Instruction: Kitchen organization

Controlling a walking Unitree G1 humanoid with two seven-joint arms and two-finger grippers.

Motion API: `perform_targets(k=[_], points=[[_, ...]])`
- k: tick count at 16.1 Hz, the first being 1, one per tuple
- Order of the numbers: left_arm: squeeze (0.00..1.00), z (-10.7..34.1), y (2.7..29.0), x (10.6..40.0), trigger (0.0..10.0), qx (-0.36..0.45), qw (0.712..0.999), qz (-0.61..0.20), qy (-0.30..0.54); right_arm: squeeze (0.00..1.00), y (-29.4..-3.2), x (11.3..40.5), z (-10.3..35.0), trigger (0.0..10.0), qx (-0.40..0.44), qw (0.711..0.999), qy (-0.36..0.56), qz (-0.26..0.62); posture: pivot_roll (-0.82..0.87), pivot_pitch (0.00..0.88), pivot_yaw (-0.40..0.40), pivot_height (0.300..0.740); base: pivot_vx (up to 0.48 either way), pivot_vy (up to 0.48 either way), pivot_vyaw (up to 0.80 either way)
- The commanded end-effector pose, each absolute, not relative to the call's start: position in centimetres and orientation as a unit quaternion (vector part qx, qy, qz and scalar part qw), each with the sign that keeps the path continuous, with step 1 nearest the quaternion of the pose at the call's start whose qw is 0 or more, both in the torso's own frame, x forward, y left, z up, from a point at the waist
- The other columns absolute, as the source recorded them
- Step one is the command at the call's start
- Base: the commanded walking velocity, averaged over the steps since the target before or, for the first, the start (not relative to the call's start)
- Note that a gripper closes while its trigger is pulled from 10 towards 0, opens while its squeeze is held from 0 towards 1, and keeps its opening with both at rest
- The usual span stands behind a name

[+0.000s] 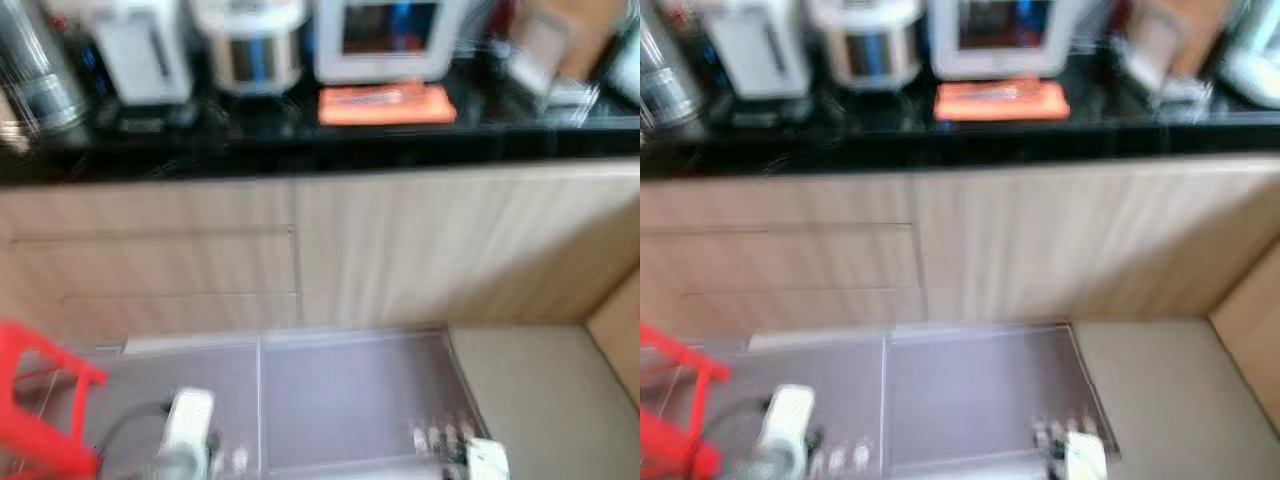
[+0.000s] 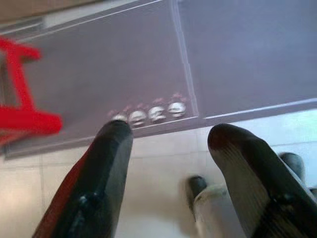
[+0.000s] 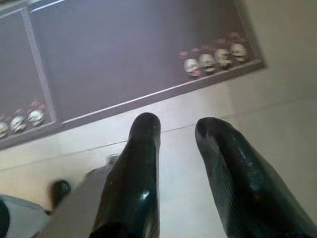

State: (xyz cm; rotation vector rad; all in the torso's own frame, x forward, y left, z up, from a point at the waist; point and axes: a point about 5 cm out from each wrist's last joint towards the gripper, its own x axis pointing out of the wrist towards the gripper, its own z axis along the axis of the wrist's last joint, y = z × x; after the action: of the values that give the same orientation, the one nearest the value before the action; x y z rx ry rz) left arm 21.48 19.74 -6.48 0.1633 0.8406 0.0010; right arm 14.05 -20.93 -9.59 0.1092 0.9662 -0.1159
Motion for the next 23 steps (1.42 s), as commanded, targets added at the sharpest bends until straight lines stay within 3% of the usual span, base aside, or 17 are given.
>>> perform_targets(k=[1,18,23], points=[[0.0,-6.5,20.7,21.2,10.0,0.098,0.906,0.005,0.411,0.0,-20.3,14.1,-9.7,10.0,0.054,0.881,0.467,-0.045,0.08,0.0,0.006,0.74,0.0,-0.48,-0.64],[0.0,-6.1,21.3,21.6,10.0,0.043,0.914,0.038,0.401,0.0,-20.6,14.8,-9.4,10.0,0.031,0.882,0.469,-0.011,0.08,0.0,-0.009,0.74,0.0,0.0,-0.63],[0.0,-5.5,22.5,22.0,10.0,0.011,0.923,0.055,0.382,0.0,-20.8,14.5,-9.5,10.0,0.022,0.879,0.476,-0.01,0.09,0.0,-0.011,0.74,0.0,0.0,-0.58]])
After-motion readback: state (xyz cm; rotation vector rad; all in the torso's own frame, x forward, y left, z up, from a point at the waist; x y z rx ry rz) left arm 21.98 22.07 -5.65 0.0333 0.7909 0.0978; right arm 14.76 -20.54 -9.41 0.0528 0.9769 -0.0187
